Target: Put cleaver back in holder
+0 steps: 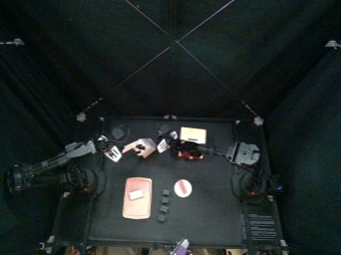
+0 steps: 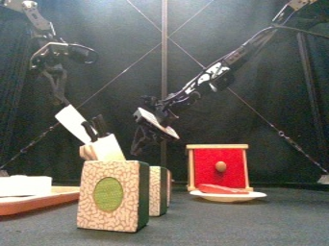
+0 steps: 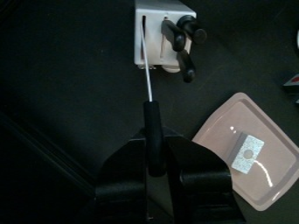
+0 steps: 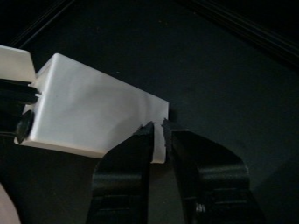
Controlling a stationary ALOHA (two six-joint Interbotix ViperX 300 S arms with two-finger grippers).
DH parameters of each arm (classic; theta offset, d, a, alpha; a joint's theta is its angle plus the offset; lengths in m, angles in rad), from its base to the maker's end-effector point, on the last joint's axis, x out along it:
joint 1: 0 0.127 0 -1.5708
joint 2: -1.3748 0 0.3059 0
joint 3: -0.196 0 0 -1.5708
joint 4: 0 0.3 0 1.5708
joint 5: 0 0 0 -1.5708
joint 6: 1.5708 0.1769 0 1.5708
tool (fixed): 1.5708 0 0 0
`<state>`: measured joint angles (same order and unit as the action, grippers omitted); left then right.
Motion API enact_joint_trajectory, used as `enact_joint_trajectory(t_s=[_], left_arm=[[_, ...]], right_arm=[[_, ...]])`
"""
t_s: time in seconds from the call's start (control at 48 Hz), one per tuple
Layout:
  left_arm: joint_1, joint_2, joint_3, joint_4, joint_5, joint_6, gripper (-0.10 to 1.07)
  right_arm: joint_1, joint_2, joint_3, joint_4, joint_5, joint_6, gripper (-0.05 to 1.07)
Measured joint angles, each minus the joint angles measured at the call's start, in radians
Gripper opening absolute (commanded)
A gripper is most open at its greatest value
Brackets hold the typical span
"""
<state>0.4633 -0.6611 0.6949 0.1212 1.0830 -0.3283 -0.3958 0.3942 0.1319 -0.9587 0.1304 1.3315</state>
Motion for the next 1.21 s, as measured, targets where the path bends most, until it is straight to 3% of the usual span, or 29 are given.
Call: enact_joint_trajectory(t_s=[0.667,1.208], left_arm=[[0.003,0.058,-0.006,0.0,-0.005,0.003,0.29],[0.018,0.098,-0.058,-0.002,-0.002,0.003,0.29]], right_arm=[[0.0,0.041,-0.044,0.0,0.0,0.002,0.59],[0.014,0.08,-0.084,0.014,0.0,0.0,0.59]])
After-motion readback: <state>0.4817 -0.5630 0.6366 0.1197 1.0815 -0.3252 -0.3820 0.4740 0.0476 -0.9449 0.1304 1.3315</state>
